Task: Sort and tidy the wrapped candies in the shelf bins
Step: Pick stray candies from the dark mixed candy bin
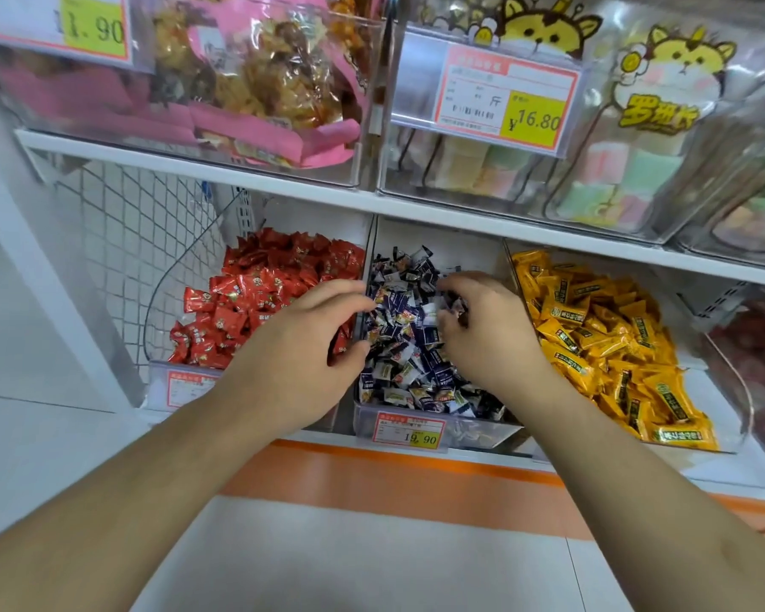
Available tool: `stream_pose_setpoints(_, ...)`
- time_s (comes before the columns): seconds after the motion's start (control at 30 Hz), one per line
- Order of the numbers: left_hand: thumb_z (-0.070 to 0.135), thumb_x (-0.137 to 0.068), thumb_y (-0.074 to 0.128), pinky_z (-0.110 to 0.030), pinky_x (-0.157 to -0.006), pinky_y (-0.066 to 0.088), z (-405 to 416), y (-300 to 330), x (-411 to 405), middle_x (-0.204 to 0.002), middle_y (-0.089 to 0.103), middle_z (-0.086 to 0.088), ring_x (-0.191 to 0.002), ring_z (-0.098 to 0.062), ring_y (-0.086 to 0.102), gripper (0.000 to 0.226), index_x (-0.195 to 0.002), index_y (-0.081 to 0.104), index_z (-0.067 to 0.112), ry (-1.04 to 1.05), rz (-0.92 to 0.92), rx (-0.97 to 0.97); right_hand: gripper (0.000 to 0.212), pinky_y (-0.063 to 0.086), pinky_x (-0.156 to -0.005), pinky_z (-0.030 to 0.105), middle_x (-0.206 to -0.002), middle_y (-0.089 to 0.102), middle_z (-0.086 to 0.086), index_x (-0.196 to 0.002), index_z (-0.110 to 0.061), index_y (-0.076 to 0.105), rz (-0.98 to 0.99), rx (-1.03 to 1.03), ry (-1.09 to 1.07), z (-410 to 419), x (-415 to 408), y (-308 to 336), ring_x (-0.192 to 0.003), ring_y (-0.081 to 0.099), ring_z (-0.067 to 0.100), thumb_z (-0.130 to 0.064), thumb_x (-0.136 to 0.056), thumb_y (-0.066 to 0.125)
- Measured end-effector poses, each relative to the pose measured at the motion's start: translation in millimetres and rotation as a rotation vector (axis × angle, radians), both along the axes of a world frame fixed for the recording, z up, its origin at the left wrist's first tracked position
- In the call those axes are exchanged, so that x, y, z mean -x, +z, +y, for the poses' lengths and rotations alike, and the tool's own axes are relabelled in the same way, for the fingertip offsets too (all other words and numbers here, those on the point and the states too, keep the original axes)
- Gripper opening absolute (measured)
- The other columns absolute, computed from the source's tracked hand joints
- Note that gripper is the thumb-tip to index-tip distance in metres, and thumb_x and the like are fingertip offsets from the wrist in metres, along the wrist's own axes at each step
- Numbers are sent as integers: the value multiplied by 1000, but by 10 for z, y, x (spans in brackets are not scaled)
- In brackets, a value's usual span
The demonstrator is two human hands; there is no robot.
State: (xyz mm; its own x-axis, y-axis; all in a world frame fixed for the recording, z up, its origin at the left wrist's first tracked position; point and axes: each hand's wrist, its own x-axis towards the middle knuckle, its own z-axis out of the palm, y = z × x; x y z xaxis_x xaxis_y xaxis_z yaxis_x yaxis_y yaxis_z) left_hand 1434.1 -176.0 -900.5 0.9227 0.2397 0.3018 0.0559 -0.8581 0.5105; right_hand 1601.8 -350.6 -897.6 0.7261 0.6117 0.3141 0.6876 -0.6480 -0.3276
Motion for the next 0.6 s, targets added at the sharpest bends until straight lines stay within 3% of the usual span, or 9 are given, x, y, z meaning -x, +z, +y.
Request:
stream_pose_setpoints(0.13, 35, -99, 60, -18, -104, 37, -26, 14, -1, -154, 35, 31, -133, 0, 48, 43, -141, 55, 37, 13, -1, 15, 56, 32, -119, 33, -151, 50, -9, -141, -34, 60, 189, 90, 296, 107, 193, -112, -142, 40, 13, -46, -89, 76)
stream_pose_setpoints(0.23, 36, -99, 60, -18, -103, 36, -43, 13, 10, -154, 35, 31, -133, 0, 47, 42, -141, 55, 37, 17, 4, 18, 63, 33, -121, 43, -156, 44, -8, -140, -44, 59, 150, 220, 282, 130, 184, -294, -147, 33, 17, -58, -82, 78)
stream_pose_setpoints(0.37, 34, -100, 61, -18, -106, 34, -42, 4, 22, -155, 35, 29, -136, -1, 45, 42, -141, 55, 36, 21, 3, 9, 51, 45, -110, 47, -142, 60, -7, -127, -38, 72, -18, 233, 232, 139, 102, -319, -134, 50, 21, -50, -79, 84)
stream_pose_setpoints(0.6, 37, -100, 60, -17, -107, 31, -23, -2, 22, -156, 34, 32, -138, 2, 43, 44, -143, 54, 37, 15, 7, 3, 26, 57, -96, 42, -124, 71, -6, -111, -28, 81, -84, 142, 180, 81, -11, -320, -116, 63, 22, -35, -86, 82)
